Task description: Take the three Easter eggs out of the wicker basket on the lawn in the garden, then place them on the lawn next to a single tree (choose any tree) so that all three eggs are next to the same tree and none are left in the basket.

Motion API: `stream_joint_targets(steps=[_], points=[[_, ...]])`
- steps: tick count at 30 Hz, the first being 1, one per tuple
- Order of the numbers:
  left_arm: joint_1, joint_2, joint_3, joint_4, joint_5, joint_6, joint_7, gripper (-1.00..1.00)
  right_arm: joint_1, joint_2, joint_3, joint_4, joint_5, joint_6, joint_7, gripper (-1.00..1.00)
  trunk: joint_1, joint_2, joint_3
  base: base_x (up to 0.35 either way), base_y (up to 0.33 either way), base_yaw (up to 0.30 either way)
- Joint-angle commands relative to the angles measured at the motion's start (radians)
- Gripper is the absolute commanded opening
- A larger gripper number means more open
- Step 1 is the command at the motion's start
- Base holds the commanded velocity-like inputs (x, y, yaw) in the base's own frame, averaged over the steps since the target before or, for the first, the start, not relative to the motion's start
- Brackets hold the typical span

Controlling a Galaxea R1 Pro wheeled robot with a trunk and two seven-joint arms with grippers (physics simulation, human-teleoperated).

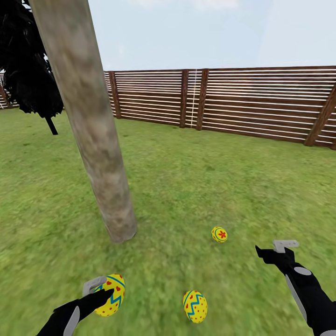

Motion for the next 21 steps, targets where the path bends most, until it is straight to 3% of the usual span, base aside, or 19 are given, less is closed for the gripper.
stream_joint_targets(steps=[1,21], points=[[-0.001,-0.001,0.007,-0.002,-0.004,0.007,-0.008,-1.00,0.000,0.001,-0.003,-0.002,0.008,0.005,0.008,1.00,0.004,-0.008,-0.004,0.000,0.000,0.000],[-0.001,-0.002,0.007,-0.002,-0.004,0.007,-0.007,-1.00,0.000,0.001,-0.003,-0.002,0.008,0.005,0.008,1.00,0.080,-0.148,-0.067,0.000,0.000,0.000]])
